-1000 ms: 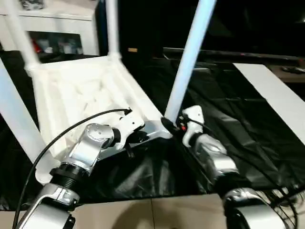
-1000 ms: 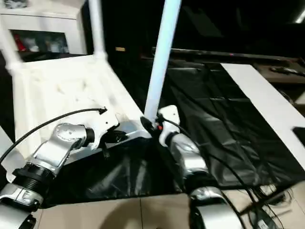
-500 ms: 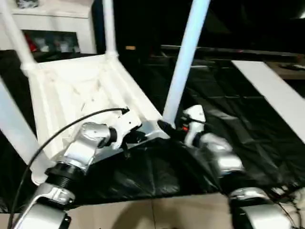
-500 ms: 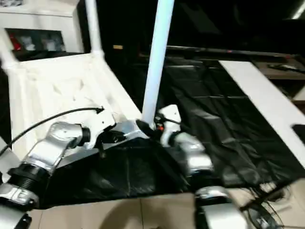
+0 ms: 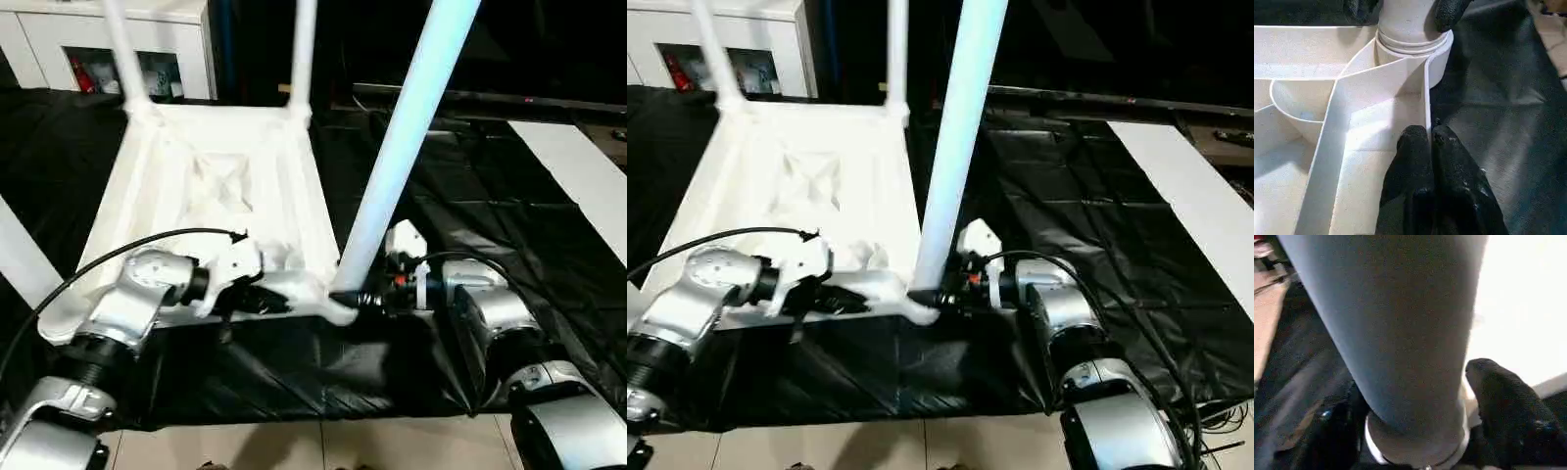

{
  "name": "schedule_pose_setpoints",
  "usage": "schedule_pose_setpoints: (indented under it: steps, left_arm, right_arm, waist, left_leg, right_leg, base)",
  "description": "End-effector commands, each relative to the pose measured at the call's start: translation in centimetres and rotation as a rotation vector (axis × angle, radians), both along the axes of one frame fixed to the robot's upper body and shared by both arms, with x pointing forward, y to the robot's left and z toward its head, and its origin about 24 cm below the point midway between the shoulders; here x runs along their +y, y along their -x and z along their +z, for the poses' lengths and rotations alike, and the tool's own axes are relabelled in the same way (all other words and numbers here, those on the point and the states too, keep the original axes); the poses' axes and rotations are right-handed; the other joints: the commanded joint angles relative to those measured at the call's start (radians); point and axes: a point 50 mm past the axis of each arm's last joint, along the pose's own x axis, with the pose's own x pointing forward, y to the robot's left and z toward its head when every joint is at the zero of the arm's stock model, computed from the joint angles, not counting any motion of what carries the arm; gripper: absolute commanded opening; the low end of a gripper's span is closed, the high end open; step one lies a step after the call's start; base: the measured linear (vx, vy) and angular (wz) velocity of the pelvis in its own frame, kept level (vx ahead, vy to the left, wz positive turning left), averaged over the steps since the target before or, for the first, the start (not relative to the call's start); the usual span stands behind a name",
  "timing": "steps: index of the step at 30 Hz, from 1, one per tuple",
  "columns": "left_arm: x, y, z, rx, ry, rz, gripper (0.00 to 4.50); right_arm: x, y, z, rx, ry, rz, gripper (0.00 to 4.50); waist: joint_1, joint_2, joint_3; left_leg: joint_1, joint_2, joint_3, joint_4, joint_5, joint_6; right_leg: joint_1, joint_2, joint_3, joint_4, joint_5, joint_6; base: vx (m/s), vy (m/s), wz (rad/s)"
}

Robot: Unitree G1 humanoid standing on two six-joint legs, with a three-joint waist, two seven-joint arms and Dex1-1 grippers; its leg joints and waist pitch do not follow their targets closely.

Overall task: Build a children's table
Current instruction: Rotate leg to tighten

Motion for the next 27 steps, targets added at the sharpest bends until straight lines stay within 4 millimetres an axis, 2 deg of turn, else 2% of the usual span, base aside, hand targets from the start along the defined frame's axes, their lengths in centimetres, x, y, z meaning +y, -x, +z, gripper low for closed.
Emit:
schedule_pose_setpoints:
  steps: [1,4,6,11,17,19,22,23,24,25,27]
  left_arm:
    - [-0.7,0.3,0.2,0.009,0.014,-0.086,0.0]
    - [-0.6,0.3,0.2,0.009,0.011,-0.091,0.0]
    - [-0.5,0.2,0.2,0.012,0.007,-0.098,0.0]
    - [-0.4,0.1,0.2,0.02,0.005,-0.1,0.0]
    - [-0.2,-0.3,0.1,0.013,-0.015,-0.041,0.0]
    - [-0.3,-0.9,0.0,-0.003,-0.014,0.036,0.0]
    - [-1.2,-1.4,0.0,-0.038,-0.015,0.108,0.0]
    - [-1.5,-1.5,-0.1,-0.045,-0.013,0.125,0.0]
    - [-2.1,-1.6,-0.1,-0.053,-0.004,0.144,0.0]
    - [-2.7,-1.6,-0.1,-0.055,0.005,0.163,0.0]
    - [-4.2,-1.8,-0.3,-0.075,0.02,0.211,0.0]
  right_arm:
    - [-0.2,-0.3,0.4,-0.004,0.013,0.016,2.96]
    - [0.0,0.0,0.2,0.005,0.022,0.053,2.84]
    - [0.1,0.2,0.0,0.016,0.026,0.079,2.55]
    - [0.3,0.3,0.0,0.028,0.018,0.094,2.37]
    - [0.6,0.5,-0.5,0.045,-0.004,0.06,2.21]
    - [0.9,0.4,-0.7,0.046,-0.052,-0.023,2.19]
    - [1.3,0.3,-1.4,0.032,-0.087,-0.185,2.11]
    - [1.5,0.3,-1.6,0.035,-0.091,-0.229,2.07]
    - [1.8,0.2,-1.9,0.036,-0.095,-0.292,2.07]
    - [2.3,0.3,-2.2,0.038,-0.108,-0.346,2.05]
    - [3.6,0.3,-3.0,0.055,-0.113,-0.482,2.04]
  waist:
    - [0.003,0.016,-0.059]
    - [0.007,0.017,-0.06]
    - [0.01,0.017,-0.06]
    - [0.016,0.016,-0.063]
    - [0.016,0.015,-0.06]
    - [0.015,0.015,-0.057]
    - [0.012,0.013,-0.049]
    - [0.01,0.01,-0.048]
    - [0.005,0.008,-0.047]
    - [0.004,0.012,-0.045]
    - [-0.01,0.008,-0.045]
  left_leg:
    - [0.001,-0.005,0.022,-0.053,-0.175,0.046]
    - [0.001,-0.005,0.021,-0.053,-0.168,0.039]
    - [0.002,-0.006,0.021,-0.052,-0.16,0.039]
    - [0.002,-0.006,0.022,-0.051,-0.142,0.042]
    - [0.002,-0.007,0.022,-0.051,-0.163,0.035]
    - [0.003,-0.007,0.022,-0.052,-0.18,0.028]
    - [0.009,-0.01,0.018,-0.057,-0.234,0.01]
    - [0.009,-0.011,0.016,-0.059,-0.251,0.002]
    - [0.008,-0.012,0.013,-0.061,-0.262,-0.004]
    - [0.009,-0.013,0.012,-0.062,-0.272,-0.008]
    - [0.011,-0.016,0.007,-0.062,-0.304,-0.01]
  right_leg:
    - [0.068,-0.059,0.043,-0.058,-0.129,-0.244]
    - [0.068,-0.058,0.043,-0.056,-0.128,-0.236]
    - [0.067,-0.057,0.043,-0.054,-0.111,-0.238]
    - [0.069,-0.057,0.044,-0.049,-0.078,-0.245]
    - [0.068,-0.058,0.044,-0.054,-0.123,-0.233]
    - [0.065,-0.058,0.045,-0.058,-0.155,-0.224]
    - [0.058,-0.062,0.047,-0.074,-0.29,-0.182]
    - [0.059,-0.063,0.047,-0.08,-0.355,-0.159]
    - [0.059,-0.062,0.046,-0.084,-0.402,-0.139]
    - [0.057,-0.064,0.045,-0.087,-0.426,-0.132]
    - [0.054,-0.063,0.041,-0.098,-0.503,-0.103]
  base:
    - [0.0,0.0,0.0]
    - [0.0,0.0,0.0]
    - [0.0,0.0,0.0]
    - [0.0,0.0,0.0]
    - [0.0,0.0,0.0]
    - [0.0,0.0,0.0]
    - [0.0,0.0,0.0]
    - [0.0,0.0,0.0]
    - [0.0,0.0,0.0]
    - [0.0,0.0,0.0]
    - [0.0,0.0,0.0]
